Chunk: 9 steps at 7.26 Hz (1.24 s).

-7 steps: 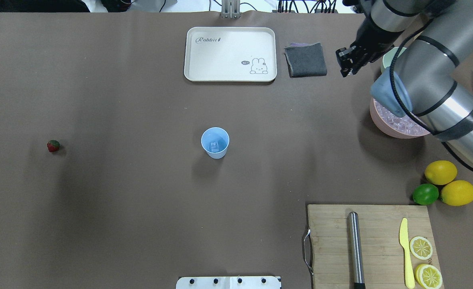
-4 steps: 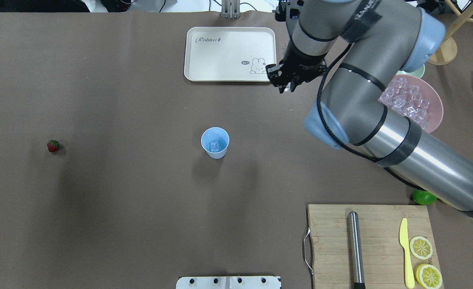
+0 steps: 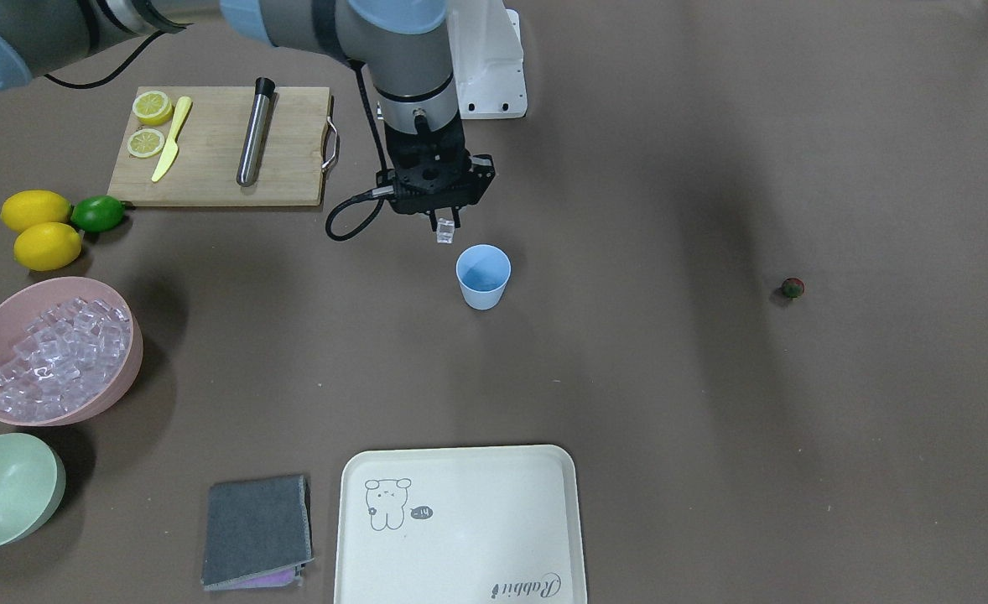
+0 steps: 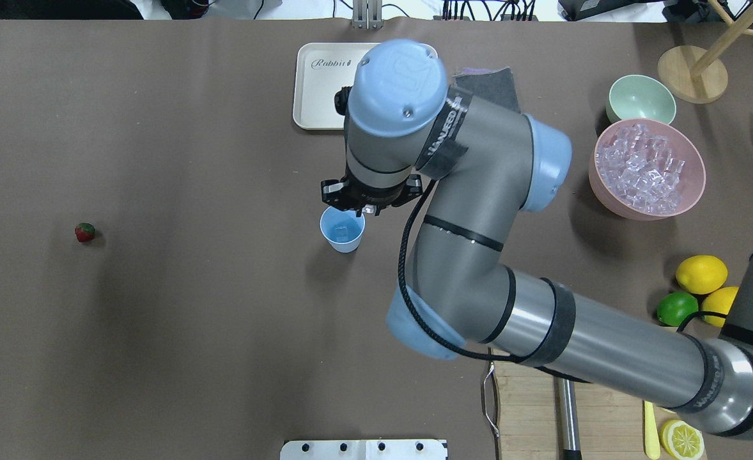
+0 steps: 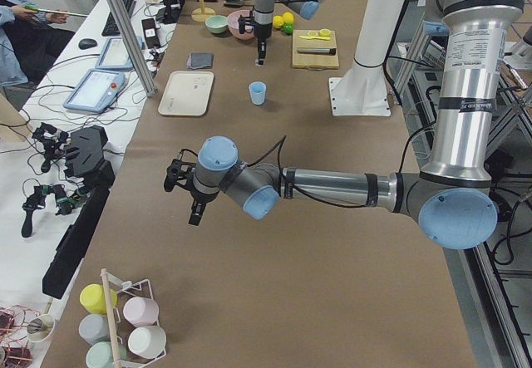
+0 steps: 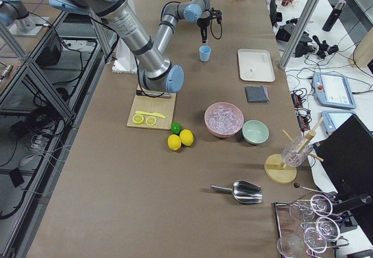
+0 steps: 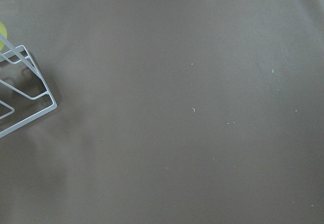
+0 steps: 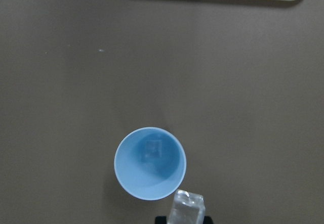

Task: Put ice and strawberries in cup
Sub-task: 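Carry the second ice cube with the right gripper to the blue cup, then lower the ice cube into the blue cup and open the right gripper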

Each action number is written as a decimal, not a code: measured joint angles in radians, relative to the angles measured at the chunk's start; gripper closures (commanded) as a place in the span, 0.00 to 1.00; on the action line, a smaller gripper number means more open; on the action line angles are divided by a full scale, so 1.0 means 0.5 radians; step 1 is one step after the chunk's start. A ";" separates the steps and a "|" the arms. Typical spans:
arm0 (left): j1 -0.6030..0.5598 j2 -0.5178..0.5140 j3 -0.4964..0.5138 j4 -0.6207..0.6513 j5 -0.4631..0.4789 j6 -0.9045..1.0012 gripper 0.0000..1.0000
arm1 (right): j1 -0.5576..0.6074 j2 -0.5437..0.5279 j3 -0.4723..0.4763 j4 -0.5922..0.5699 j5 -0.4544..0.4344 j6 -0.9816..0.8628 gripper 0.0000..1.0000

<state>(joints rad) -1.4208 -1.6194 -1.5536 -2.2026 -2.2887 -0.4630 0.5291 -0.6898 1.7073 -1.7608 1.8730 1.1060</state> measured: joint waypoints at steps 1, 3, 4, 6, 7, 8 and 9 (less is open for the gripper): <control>0.000 0.000 0.002 0.000 0.000 0.003 0.03 | -0.079 0.019 -0.020 0.017 -0.084 0.036 0.93; 0.001 0.004 -0.001 -0.008 -0.001 -0.002 0.03 | -0.127 0.053 -0.131 0.106 -0.169 0.065 0.94; 0.001 0.005 0.004 -0.018 -0.001 -0.003 0.03 | -0.107 0.059 -0.176 0.139 -0.179 0.057 0.94; 0.001 0.005 0.009 -0.024 0.000 -0.005 0.03 | -0.069 0.064 -0.255 0.205 -0.182 0.050 0.94; 0.001 0.010 0.008 -0.025 0.000 -0.007 0.03 | -0.063 0.065 -0.283 0.219 -0.181 0.053 0.93; 0.001 0.018 0.006 -0.027 0.000 -0.007 0.03 | -0.070 0.065 -0.299 0.224 -0.182 0.056 0.93; 0.001 0.024 0.006 -0.028 0.000 -0.006 0.03 | -0.088 0.065 -0.318 0.226 -0.184 0.062 0.93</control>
<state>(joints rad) -1.4205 -1.6076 -1.5504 -2.2164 -2.2887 -0.4661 0.4850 -0.6573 1.5482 -1.6479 1.7811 1.1368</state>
